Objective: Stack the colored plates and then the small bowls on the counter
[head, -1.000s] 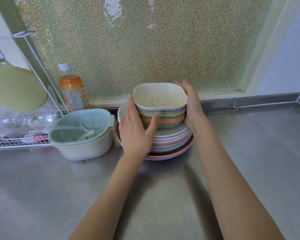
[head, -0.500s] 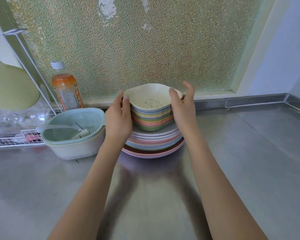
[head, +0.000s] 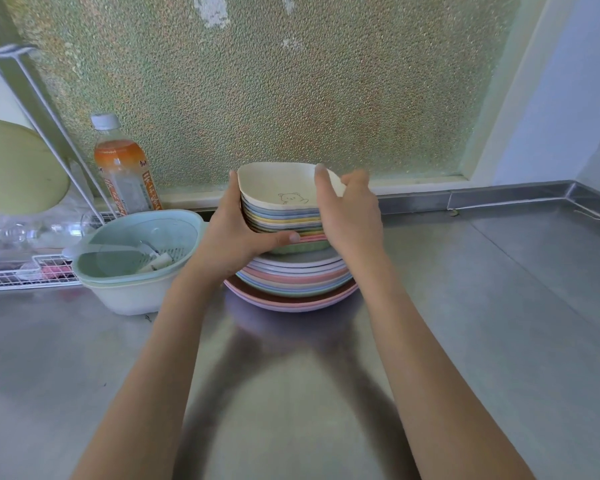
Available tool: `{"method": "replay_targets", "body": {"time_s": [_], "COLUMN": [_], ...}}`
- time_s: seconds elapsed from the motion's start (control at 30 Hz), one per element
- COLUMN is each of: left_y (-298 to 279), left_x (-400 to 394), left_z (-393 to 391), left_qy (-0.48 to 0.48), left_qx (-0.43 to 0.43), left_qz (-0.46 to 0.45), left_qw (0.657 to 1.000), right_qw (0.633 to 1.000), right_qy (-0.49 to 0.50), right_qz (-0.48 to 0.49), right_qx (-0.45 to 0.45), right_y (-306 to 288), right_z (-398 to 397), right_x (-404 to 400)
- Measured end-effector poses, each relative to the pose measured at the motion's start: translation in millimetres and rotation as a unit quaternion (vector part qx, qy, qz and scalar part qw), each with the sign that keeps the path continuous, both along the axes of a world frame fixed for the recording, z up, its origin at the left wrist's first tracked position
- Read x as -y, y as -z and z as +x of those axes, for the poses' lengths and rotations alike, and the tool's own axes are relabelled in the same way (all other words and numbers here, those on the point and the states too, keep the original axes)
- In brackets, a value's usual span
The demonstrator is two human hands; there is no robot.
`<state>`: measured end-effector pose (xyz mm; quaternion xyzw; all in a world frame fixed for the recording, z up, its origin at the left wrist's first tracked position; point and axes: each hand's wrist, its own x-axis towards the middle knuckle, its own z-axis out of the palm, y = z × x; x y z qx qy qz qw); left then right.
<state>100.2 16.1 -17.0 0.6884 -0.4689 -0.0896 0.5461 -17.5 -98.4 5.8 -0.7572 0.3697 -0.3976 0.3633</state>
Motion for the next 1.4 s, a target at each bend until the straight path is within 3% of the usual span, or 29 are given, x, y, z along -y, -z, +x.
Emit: {"method": "replay_targets", "body": {"time_s": [0.2,0.53,1.4], "left_y": [0,1,-7], "left_x": [-1,-1,-2], "left_z": [2,2,2], "left_qy": [-0.003,-0.002,0.005], "left_qx": [-0.002,-0.032,0.015], "left_qz": [-0.012,-0.017,0.045], "left_qw": [1.000,0.999,0.999], "right_qw": [0.996,0.997,0.999], "right_qy": [-0.035,-0.031,-0.035], "right_qz": [0.065,0.052,0.028], "right_qx": [0.046,0.045,-0.023], "right_y": [6,8,2], "right_z": [2,2,-1], "right_x": [10,6,15]}}
